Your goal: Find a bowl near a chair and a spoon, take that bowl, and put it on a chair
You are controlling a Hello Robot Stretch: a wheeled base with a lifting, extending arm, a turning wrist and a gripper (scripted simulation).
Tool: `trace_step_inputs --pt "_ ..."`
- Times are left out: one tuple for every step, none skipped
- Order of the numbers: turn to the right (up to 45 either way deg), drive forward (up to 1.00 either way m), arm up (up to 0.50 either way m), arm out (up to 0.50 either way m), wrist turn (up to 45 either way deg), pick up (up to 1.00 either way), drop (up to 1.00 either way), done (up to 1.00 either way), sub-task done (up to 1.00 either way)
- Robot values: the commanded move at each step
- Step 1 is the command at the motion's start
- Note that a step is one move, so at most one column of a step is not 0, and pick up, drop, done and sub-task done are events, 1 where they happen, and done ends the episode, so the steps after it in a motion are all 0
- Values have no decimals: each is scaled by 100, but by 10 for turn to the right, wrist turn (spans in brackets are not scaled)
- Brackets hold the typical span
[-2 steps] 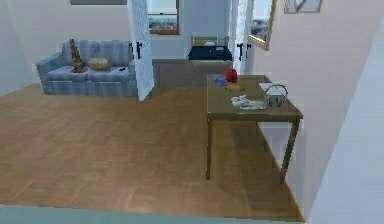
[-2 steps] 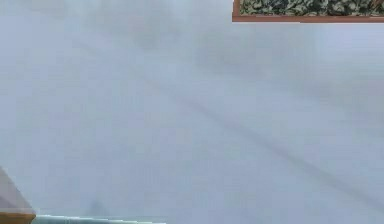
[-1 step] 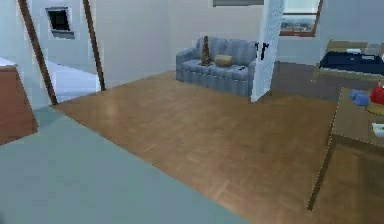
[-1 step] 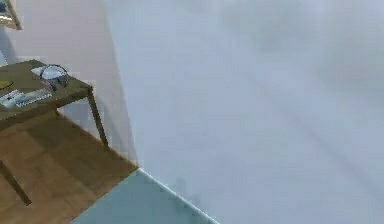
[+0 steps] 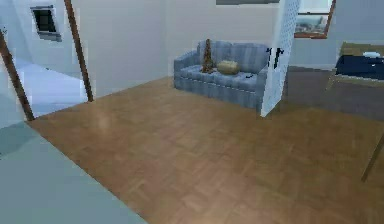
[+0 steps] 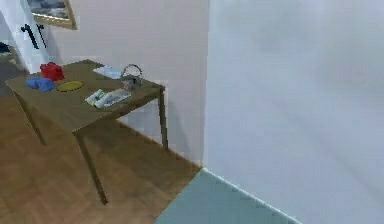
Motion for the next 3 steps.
trace_step_inputs --pt "-300 0 0 0 0 0 0 0 0" --pt "0 5 0 0 0 0 0 0 0" --pt "-450 0 0 0 0 0 0 0 0"
